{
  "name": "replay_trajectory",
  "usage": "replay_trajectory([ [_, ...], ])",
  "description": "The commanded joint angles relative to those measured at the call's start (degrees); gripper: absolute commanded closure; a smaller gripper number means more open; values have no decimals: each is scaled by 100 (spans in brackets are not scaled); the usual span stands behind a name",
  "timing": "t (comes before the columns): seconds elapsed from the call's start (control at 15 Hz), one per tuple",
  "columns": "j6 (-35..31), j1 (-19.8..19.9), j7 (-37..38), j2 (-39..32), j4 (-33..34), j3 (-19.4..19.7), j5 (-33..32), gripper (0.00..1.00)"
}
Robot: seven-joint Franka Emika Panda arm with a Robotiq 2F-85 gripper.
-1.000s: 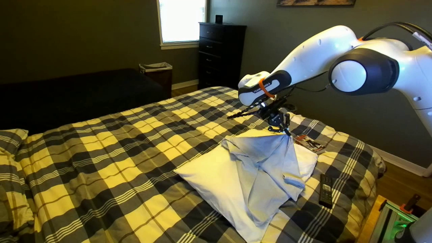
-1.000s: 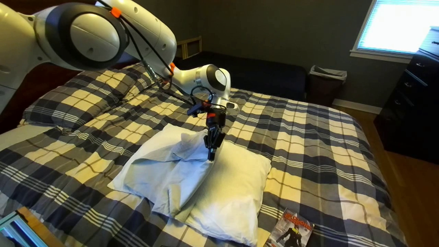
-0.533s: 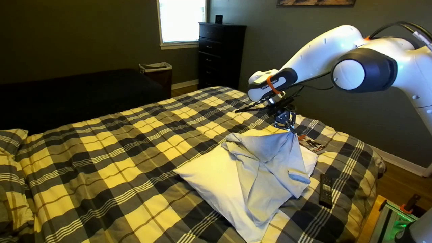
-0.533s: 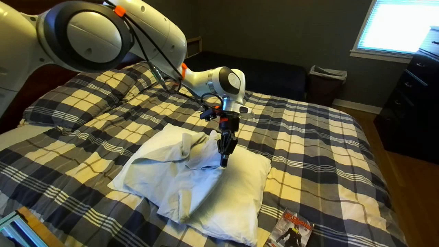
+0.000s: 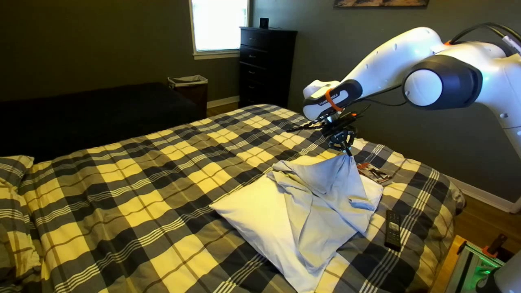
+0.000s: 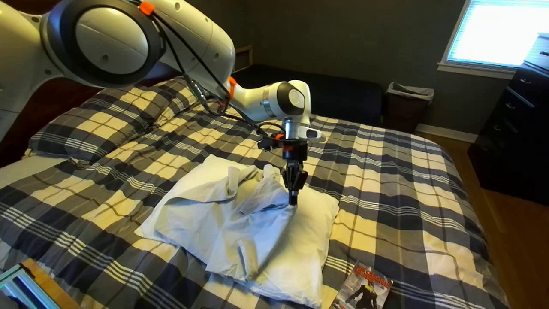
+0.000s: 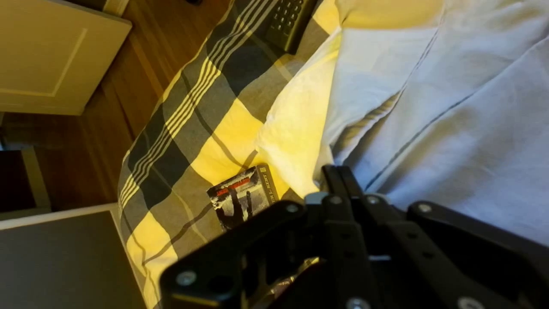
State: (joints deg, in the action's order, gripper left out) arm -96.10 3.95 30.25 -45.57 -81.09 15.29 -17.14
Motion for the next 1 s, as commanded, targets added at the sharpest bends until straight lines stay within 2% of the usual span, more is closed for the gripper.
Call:
replay_trajectory([
  [0.0,18,-1,-12,-18,31,7,7,99],
  [0.2,18,-1,-12,-18,31,7,7,100],
  [0.67,97,359,250,-206,318,278,124,100],
  [0.93,-137,535,501,-222,357,374,135,100],
])
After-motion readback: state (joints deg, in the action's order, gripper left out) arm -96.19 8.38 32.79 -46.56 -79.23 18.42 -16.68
